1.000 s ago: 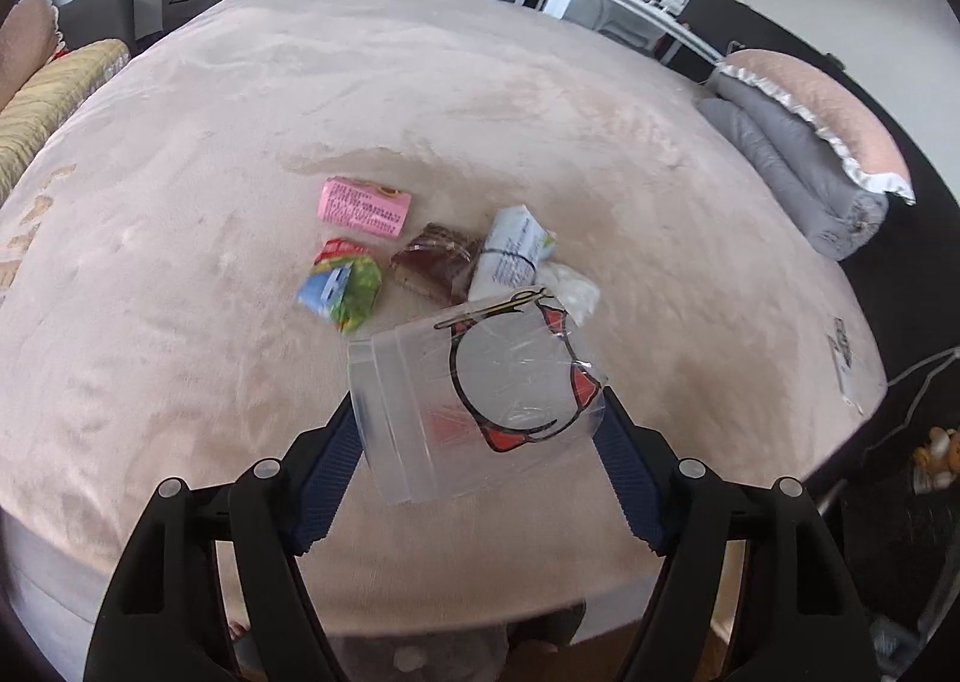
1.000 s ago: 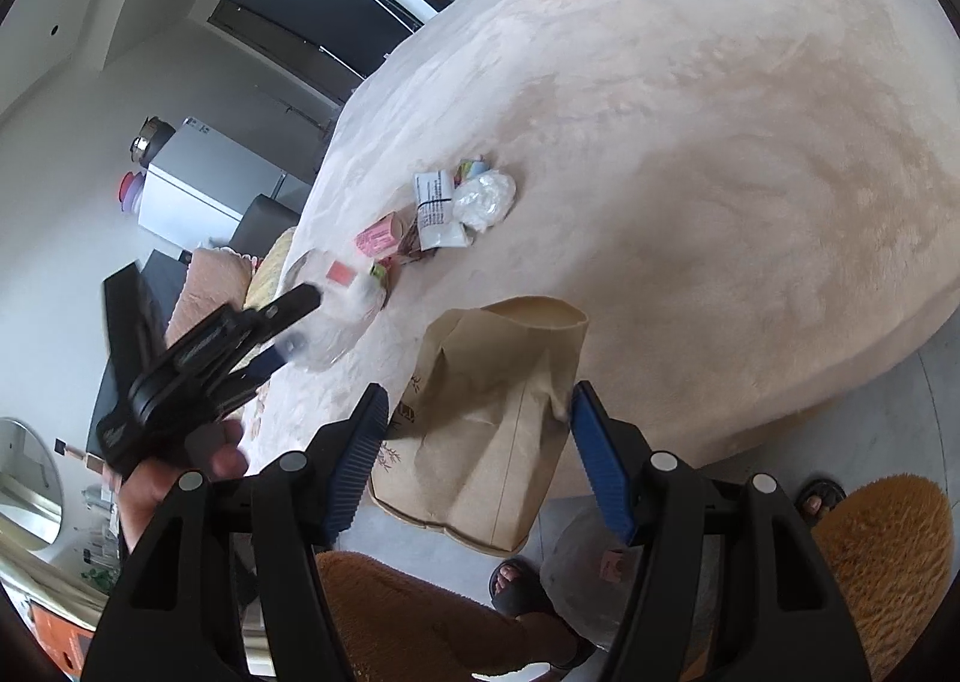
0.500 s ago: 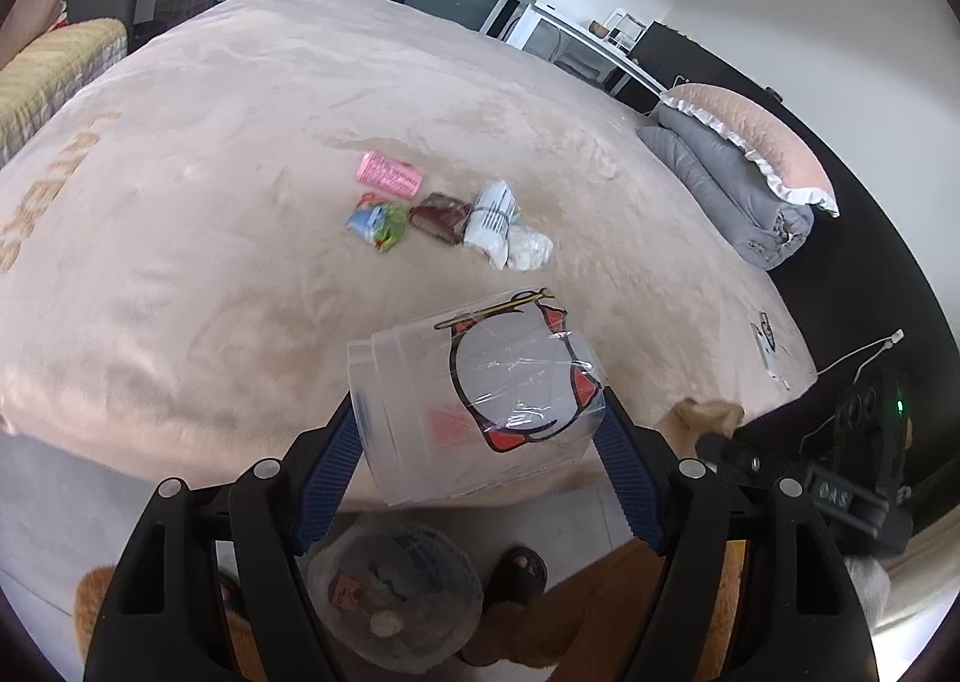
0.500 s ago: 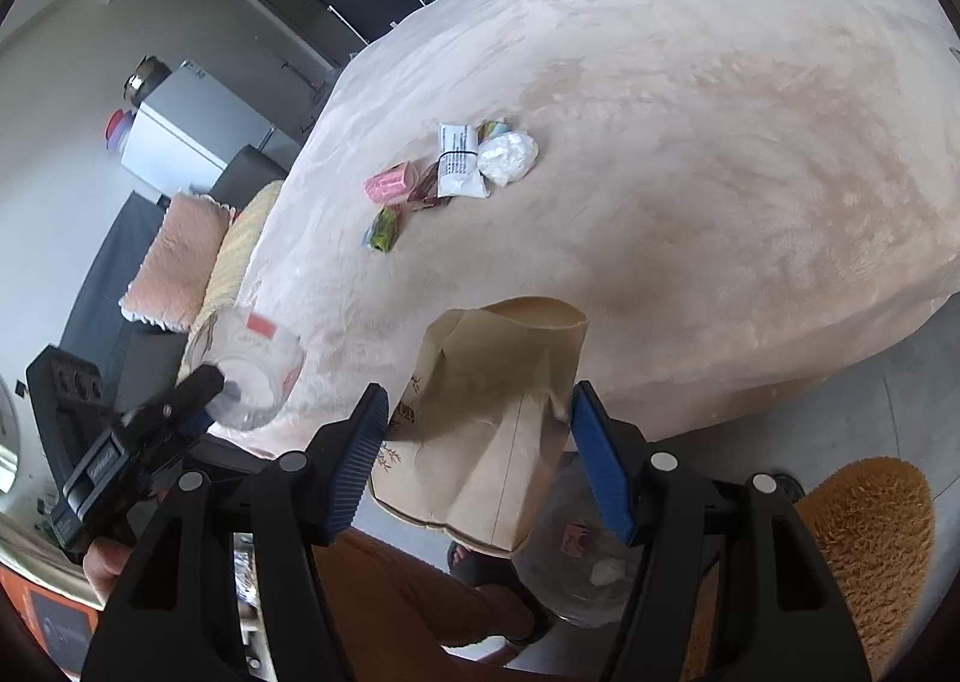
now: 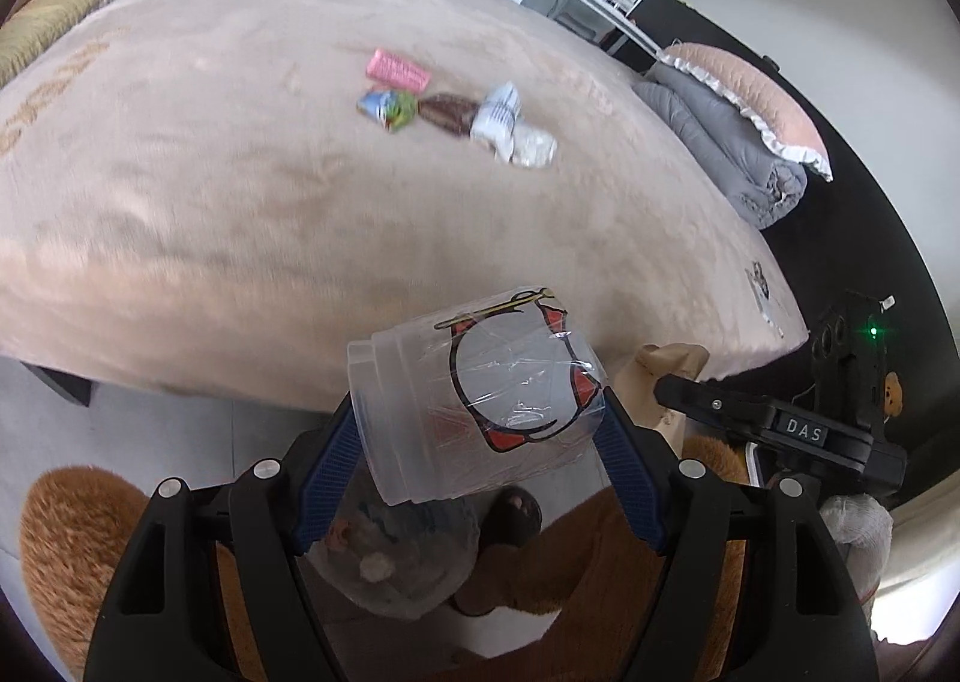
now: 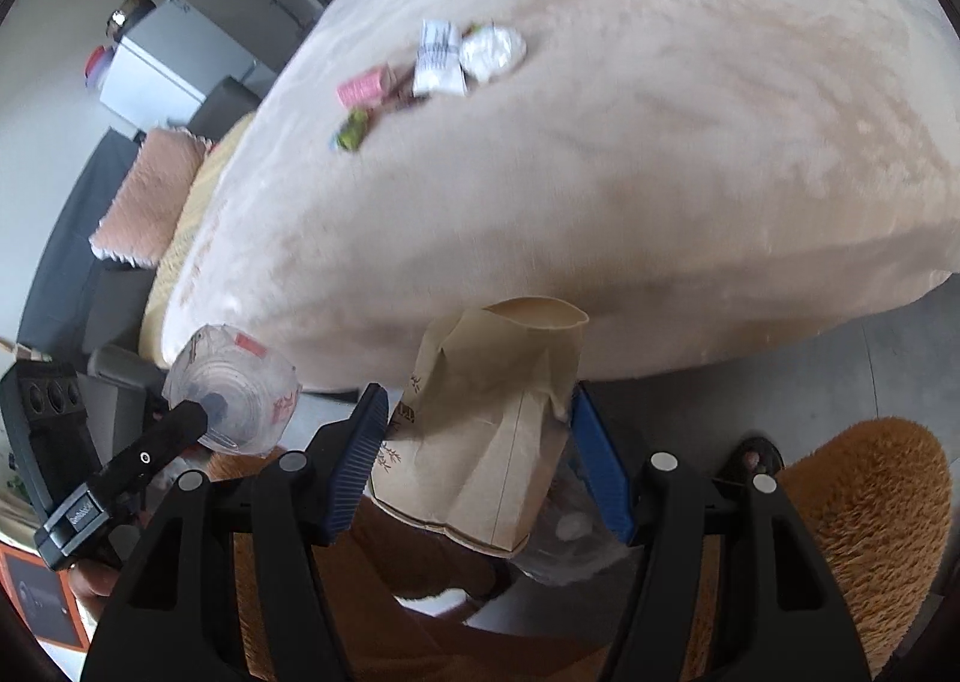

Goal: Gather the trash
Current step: 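Carry the paper bag and plastic cup with both grippers over the trash bag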

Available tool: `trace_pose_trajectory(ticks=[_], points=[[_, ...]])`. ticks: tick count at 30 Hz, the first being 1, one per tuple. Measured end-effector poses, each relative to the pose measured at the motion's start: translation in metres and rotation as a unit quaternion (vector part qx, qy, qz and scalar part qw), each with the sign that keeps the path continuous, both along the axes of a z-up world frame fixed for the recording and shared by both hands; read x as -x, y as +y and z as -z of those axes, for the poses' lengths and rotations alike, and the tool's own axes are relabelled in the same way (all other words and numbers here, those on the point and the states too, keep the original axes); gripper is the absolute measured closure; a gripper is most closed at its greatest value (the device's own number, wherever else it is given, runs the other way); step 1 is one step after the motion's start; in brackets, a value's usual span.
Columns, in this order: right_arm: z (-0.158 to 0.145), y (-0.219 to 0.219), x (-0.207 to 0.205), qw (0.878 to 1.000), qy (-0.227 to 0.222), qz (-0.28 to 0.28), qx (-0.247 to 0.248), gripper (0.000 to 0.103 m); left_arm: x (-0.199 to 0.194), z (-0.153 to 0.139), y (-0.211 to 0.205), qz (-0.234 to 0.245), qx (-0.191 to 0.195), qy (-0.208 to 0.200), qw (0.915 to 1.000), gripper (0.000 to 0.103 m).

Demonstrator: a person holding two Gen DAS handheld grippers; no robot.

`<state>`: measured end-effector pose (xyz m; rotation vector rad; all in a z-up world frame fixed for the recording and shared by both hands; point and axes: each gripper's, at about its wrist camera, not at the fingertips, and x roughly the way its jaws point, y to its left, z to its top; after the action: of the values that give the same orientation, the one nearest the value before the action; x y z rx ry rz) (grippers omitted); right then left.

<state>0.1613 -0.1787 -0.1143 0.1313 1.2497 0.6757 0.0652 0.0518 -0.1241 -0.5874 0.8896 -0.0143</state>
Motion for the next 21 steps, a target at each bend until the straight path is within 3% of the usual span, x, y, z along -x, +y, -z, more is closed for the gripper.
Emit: trace_pose_trajectory(ticks=[21], points=[[0.097, 0.001, 0.020, 0.994, 0.079, -0.022, 0.073, 0.040, 0.007, 0.102, -0.031, 0.027, 0.040, 0.113, 0.9925, 0.029]])
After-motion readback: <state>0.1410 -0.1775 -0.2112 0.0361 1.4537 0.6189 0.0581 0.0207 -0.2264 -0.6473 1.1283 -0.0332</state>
